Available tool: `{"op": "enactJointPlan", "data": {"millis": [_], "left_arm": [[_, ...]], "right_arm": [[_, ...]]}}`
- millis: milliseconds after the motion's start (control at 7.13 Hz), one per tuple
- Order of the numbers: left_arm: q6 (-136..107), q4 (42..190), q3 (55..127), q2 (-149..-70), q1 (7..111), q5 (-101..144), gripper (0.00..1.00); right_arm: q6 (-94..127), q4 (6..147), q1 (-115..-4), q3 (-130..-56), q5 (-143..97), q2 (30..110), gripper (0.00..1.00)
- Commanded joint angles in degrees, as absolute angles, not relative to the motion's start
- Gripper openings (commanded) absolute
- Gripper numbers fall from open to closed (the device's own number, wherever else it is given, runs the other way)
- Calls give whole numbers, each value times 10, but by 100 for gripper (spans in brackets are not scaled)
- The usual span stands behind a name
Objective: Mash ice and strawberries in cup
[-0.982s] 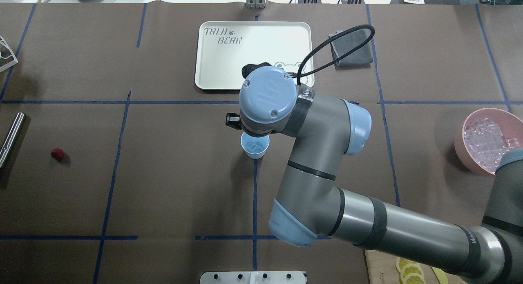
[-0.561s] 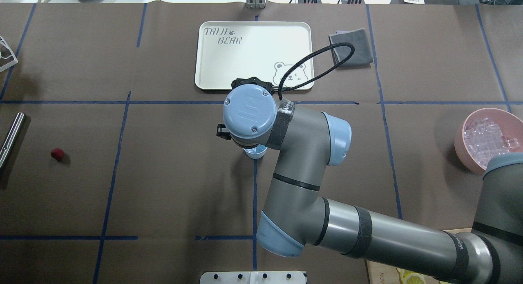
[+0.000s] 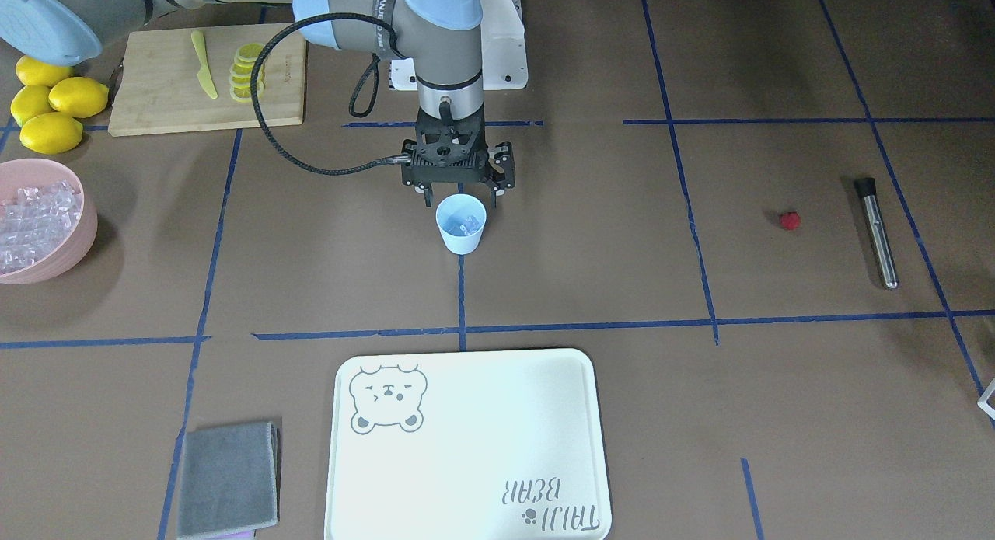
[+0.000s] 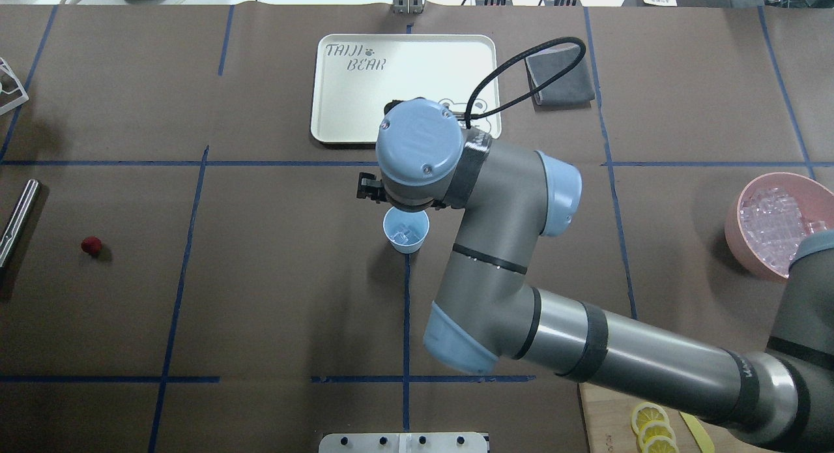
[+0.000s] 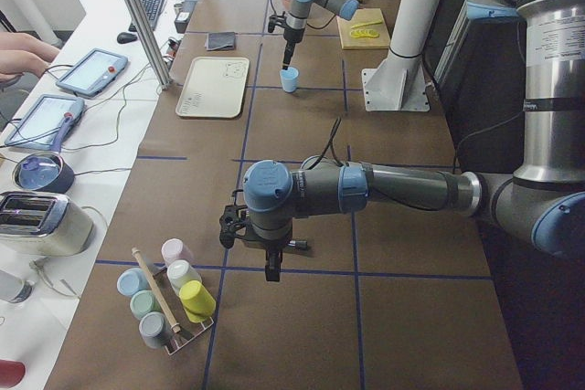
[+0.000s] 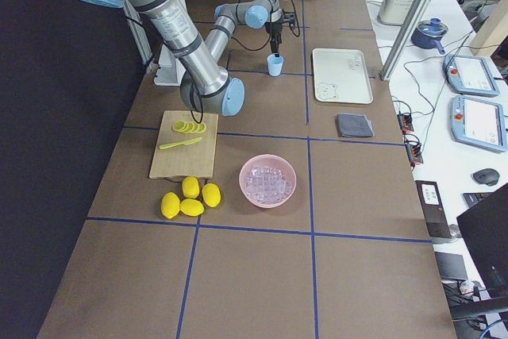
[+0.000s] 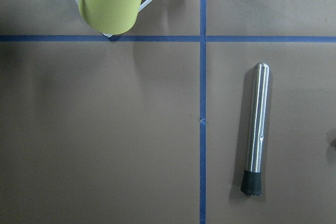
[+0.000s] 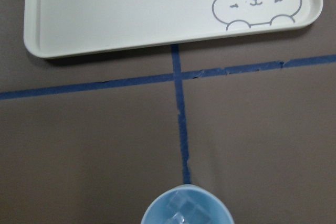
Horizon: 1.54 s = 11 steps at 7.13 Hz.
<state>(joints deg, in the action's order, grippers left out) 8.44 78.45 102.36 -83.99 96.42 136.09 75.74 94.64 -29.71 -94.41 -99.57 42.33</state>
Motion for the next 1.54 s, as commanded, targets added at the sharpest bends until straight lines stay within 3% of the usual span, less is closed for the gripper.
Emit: {"op": "enactJointPlan", "data": {"millis": [0,421,842,1403], "left_arm": [[82,785,1026,-841,942,1357,100],[81,791,1027,-852,939,1360,100],[77,954,1016,-850,940,1356,100],[78,955,998,-855,936,1361,100]], "right_arm": [[665,947,-394,-988,-1096,483,99],[403,946,-556,-1024,-1193,617,99],[118,940,-729,-1057,-1281,805,99],[-157,938,-918,-1054,-1332,1006,99]]}}
